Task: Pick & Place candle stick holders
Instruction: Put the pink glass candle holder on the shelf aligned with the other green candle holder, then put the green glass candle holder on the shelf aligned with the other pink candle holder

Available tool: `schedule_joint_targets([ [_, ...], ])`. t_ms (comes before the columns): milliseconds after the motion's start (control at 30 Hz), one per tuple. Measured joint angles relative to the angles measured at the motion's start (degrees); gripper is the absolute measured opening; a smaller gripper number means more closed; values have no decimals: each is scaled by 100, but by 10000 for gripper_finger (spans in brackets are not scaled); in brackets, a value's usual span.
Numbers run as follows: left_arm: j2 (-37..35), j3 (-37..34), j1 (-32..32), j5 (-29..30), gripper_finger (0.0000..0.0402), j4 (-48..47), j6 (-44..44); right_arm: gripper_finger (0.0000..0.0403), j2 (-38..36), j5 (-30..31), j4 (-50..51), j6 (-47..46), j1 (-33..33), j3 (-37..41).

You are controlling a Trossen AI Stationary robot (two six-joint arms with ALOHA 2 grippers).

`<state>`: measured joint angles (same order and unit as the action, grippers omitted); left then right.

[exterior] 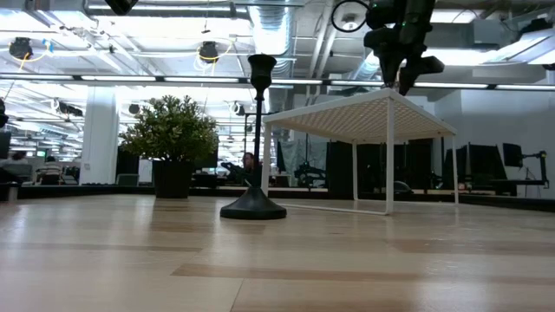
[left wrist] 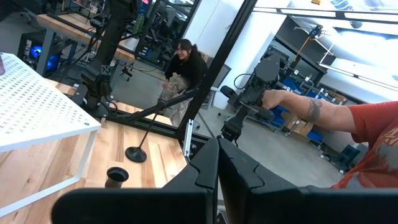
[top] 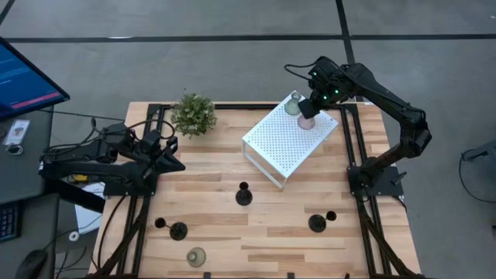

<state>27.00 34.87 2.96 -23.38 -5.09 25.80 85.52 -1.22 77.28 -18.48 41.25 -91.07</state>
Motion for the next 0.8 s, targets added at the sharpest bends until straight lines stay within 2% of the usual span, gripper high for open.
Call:
schedule_joint_targets([
  [433,1,0,0,0,9,-1,20,190,-146,134,9,44,6,-187],
  [600,1,0,1,0,9,0,20,189,-157,126,99,46,-96,-827],
  [800,1,0,0,0,9,0,20,178,-157,126,646,-265,-353,-2066],
])
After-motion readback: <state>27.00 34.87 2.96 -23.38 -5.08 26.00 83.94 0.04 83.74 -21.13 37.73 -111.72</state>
